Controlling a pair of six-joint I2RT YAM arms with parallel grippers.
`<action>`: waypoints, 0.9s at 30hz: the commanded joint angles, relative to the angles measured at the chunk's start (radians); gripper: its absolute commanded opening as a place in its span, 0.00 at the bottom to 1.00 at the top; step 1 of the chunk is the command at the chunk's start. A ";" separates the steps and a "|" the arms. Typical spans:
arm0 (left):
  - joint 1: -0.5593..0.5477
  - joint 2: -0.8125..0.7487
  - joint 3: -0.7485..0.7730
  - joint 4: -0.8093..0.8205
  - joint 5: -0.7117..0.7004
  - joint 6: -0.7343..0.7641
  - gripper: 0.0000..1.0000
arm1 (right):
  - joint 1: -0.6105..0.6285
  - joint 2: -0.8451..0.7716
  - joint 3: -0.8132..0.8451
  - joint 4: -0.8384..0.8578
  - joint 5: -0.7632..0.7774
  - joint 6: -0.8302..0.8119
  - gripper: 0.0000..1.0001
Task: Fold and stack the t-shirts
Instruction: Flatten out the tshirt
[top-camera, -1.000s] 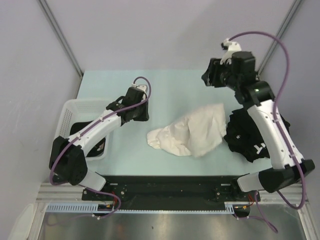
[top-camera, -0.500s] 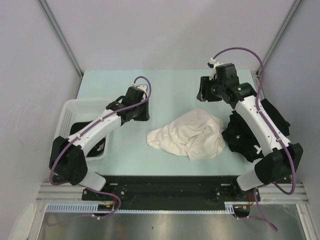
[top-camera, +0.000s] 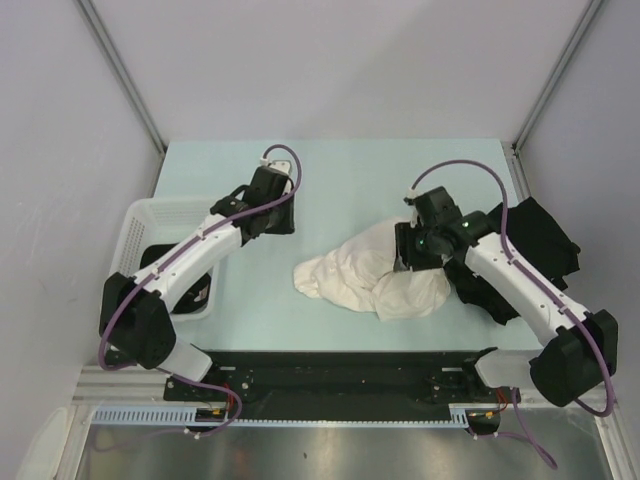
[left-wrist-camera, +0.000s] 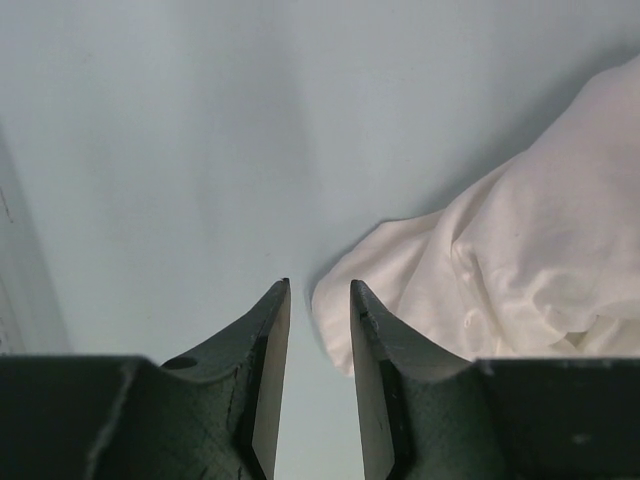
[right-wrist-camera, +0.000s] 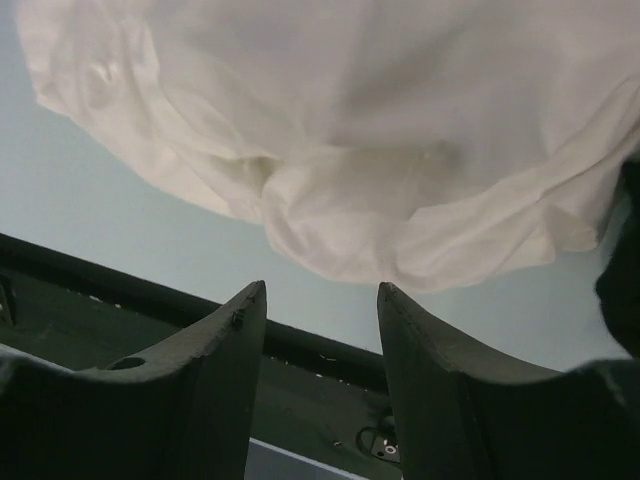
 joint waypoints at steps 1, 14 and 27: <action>-0.005 -0.034 0.019 -0.027 -0.063 0.013 0.36 | 0.062 -0.054 -0.118 0.016 0.013 0.067 0.53; -0.005 -0.098 -0.012 -0.075 -0.082 0.053 0.37 | 0.277 -0.036 -0.307 0.273 0.042 0.143 0.54; -0.005 -0.167 -0.021 -0.122 -0.101 0.082 0.38 | 0.401 0.107 -0.327 0.403 0.246 0.045 0.54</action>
